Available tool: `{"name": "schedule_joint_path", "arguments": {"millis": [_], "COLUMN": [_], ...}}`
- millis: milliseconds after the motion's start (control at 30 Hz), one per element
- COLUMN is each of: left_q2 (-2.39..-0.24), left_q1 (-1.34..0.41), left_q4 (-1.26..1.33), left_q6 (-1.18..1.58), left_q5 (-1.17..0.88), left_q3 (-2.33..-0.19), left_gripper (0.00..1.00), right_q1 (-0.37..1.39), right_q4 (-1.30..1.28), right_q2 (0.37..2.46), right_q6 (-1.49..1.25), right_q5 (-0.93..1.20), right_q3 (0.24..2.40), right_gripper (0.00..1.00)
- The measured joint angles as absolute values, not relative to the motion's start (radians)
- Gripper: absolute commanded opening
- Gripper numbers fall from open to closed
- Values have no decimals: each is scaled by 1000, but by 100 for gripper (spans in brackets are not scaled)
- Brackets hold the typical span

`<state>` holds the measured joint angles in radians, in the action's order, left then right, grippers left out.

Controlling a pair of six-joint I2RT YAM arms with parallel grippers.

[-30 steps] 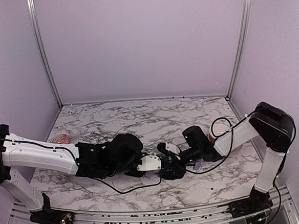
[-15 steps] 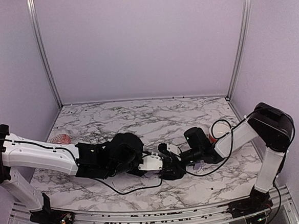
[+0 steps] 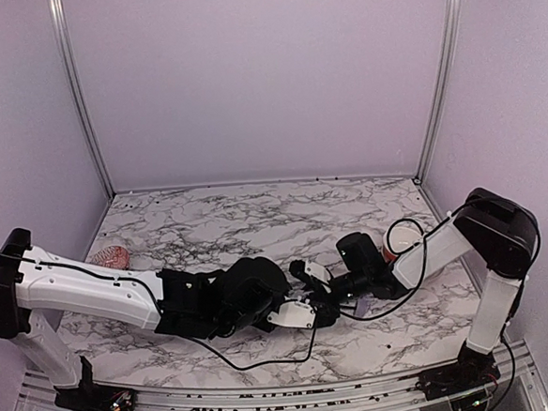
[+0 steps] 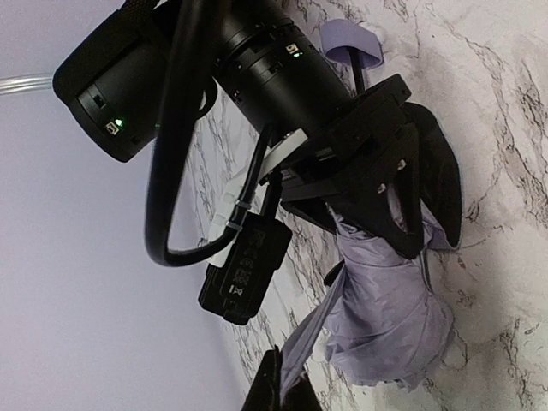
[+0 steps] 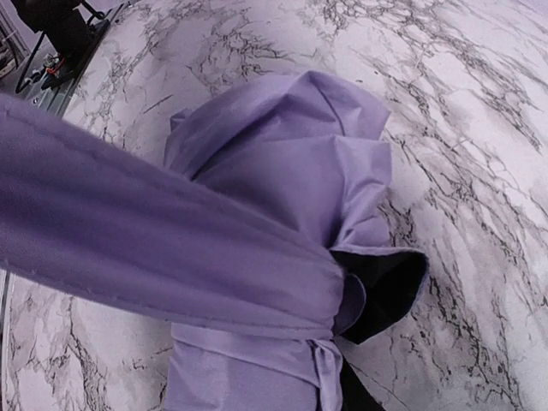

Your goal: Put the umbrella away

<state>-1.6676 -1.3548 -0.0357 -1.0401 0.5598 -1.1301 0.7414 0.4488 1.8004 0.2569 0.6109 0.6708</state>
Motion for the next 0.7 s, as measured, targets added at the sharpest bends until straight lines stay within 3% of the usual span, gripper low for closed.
{"name": "schedule_joint_path", "arguments": {"millis": [167, 367, 533, 700], "left_q2": [-1664, -1654, -1604, -1654], "left_q1": [-1356, -1359, -1353, -1332], "left_q4": [-139, -181, 4, 138], "left_q6": [-969, -852, -780, -719], "left_q5": [520, 521, 514, 490], "left_q3": [-1133, -1110, -920, -900], "left_gripper": [0, 0, 0, 0], "right_q1": [741, 698, 658, 634], "right_q4": [420, 360, 349, 345], "right_q2": [1802, 1813, 1801, 1851], "right_q6": [215, 115, 1, -152], "right_q5": [599, 672, 787, 836], "right_q3": [685, 770, 782, 794], "right_gripper": [0, 0, 0, 0]}}
